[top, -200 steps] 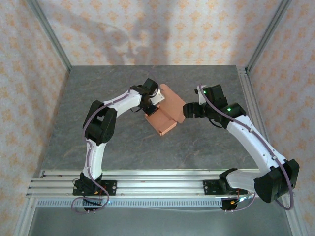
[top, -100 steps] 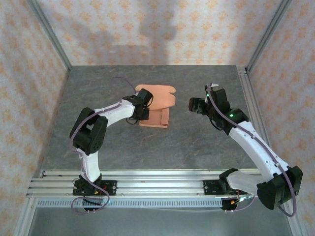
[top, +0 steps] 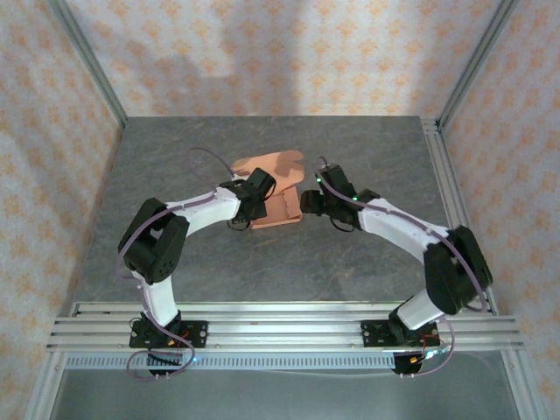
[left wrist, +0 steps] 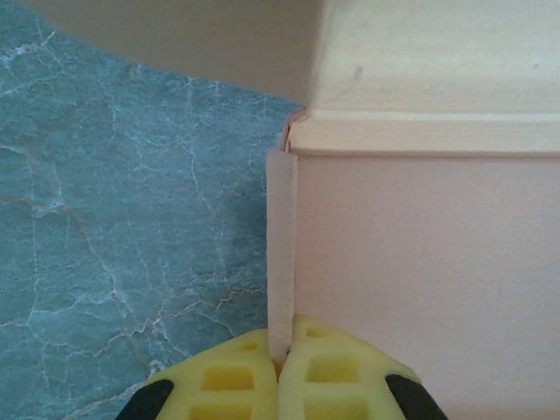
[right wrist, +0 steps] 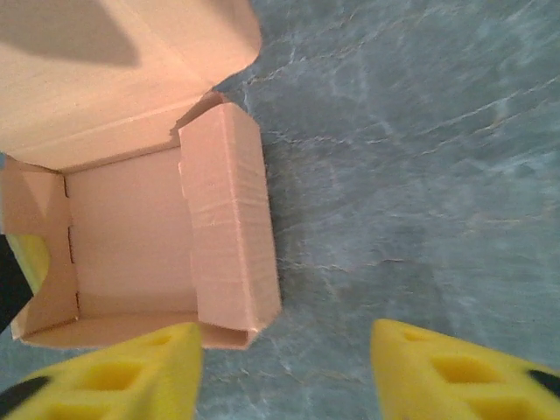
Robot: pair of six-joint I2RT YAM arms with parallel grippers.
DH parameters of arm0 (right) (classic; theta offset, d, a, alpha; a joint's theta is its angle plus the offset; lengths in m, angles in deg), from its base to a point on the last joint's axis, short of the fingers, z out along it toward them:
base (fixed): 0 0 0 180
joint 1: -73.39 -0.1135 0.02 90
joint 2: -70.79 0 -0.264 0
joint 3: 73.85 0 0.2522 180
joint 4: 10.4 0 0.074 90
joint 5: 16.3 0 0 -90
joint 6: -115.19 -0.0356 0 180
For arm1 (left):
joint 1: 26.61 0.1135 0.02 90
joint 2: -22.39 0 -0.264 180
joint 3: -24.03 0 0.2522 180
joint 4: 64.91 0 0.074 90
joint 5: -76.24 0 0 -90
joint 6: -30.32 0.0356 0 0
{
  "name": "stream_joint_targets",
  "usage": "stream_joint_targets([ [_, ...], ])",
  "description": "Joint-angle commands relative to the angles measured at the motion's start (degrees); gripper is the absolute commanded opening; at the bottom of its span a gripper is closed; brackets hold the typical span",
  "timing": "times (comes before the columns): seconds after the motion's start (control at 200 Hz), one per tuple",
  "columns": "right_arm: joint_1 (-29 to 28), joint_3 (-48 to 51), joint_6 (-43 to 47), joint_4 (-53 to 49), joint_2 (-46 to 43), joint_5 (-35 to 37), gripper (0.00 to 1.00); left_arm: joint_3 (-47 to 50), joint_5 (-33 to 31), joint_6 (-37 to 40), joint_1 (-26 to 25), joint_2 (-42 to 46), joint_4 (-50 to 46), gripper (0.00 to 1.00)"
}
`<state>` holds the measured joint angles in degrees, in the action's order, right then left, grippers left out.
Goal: Fold the paper box
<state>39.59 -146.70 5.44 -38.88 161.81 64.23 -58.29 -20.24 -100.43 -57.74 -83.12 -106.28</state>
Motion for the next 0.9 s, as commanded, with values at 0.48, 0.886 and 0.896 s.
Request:
stream_joint_targets([
  [0.48,0.0,-12.8,5.2,1.9,18.9,-0.2,0.21,-3.4,-1.2,0.2,-0.3,-2.6,-2.3,0.0],
  [0.886,-0.6,-15.9,7.3,-3.8,21.8,5.9,0.09,-3.9,-0.9,0.8,-0.3,-2.3,-2.5,0.0],
  [0.896,-0.8,-16.0,7.5,-4.1,21.9,6.2,0.08,-4.0,-0.8,0.8,-0.2,-2.3,-2.4,0.0],
])
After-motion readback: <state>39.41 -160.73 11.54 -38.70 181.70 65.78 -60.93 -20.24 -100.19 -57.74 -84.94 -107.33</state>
